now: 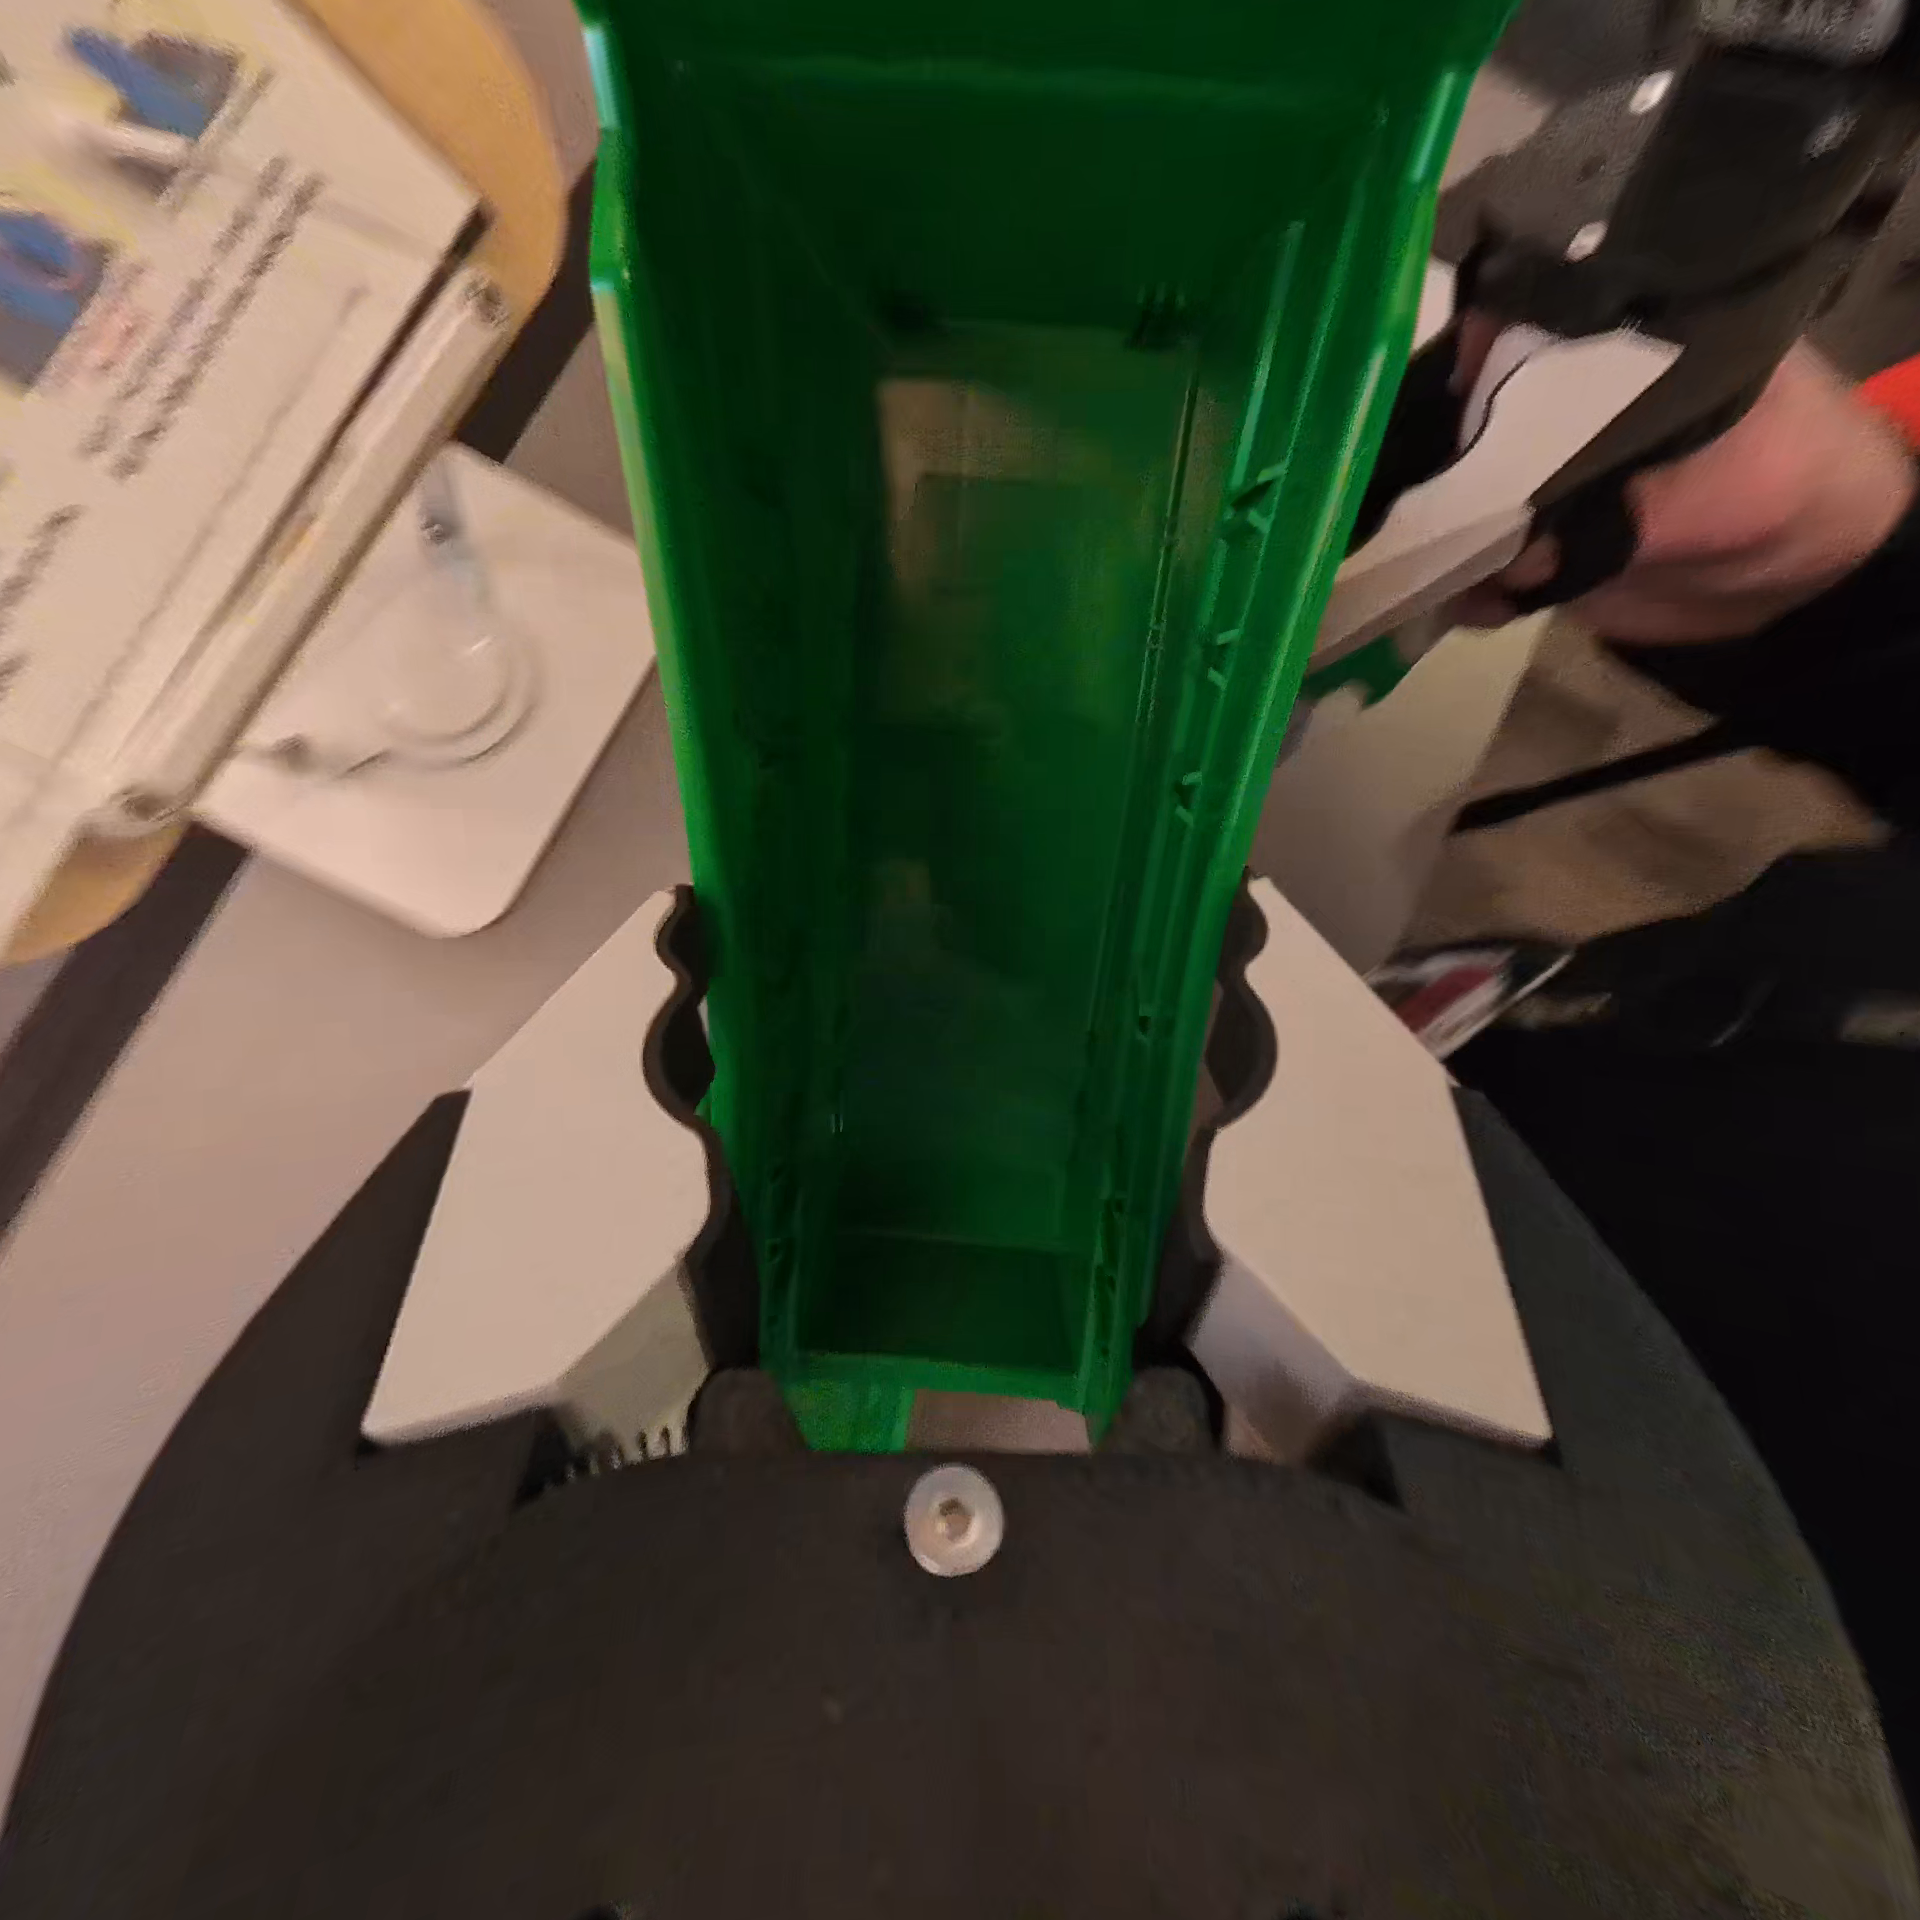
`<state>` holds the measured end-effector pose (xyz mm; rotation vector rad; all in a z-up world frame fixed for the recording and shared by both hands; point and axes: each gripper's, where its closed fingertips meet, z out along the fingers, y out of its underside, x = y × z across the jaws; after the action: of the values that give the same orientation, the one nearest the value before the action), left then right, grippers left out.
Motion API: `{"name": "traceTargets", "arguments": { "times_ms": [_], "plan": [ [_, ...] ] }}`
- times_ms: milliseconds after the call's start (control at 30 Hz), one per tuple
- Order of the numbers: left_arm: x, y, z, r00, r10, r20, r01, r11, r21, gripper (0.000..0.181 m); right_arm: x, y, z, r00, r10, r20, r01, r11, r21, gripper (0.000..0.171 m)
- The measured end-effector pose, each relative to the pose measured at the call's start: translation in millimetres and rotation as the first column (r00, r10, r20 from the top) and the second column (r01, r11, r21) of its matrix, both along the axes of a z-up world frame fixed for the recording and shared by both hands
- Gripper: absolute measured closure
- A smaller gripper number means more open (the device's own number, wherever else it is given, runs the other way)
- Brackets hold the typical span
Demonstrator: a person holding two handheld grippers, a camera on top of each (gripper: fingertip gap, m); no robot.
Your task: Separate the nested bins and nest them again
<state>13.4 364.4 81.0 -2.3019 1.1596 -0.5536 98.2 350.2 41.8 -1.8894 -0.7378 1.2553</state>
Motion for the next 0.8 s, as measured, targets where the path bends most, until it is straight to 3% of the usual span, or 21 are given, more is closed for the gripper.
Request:
{"name": "traceTargets", "arguments": {
  "times_ms": [133, 267, 400, 500, 667, 800],
  "plan": [
    [64.6, 11.6, -19.5, 0.993, 0.022, 0.119, -0.014, 0.998, -0.064, 0.083, 58.5, 13.5, 1.8, 0.989, -0.143, 0.046, 0.143, 0.99, 0.019, 0.137],
    [89.1, 23.8, -78.1, 0.991, 0.106, 0.088, -0.09, 0.981, -0.17, 0.08, 96.9, 15.8, -11.3, 0.962, -0.223, 0.157, 0.222, 0.975, 0.028, 0.138],
    [103.3, 21.6, -137.6, 0.98, 0.191, 0.063, -0.165, 0.943, -0.29, 0.078, 83.1, 7.7, -33.4, 0.955, -0.164, 0.246, 0.179, 0.983, -0.037, 0.132],
    [109.9, 21.4, -167.9, 0.969, 0.24, 0.06, -0.207, 0.921, -0.33, 0.077, 65.0, 10.0, -62.4, 0.922, -0.15, 0.358, 0.163, 0.987, -0.006, 0.139],
    [107.7, 22.4, -193.3, 0.949, 0.314, 0.006, -0.291, 0.887, -0.358, 0.071, 52.7, 10.4, -118.2, 0.847, -0.074, 0.526, 0.131, 0.989, -0.072, 0.147],
    [102.9, 22.3, -203.2, 0.923, 0.385, -0.004, -0.356, 0.851, -0.385, 0.069, 49.0, 11.5, -131.4, 0.804, -0.031, 0.594, 0.101, 0.991, -0.085, 0.151]
  ]
}}
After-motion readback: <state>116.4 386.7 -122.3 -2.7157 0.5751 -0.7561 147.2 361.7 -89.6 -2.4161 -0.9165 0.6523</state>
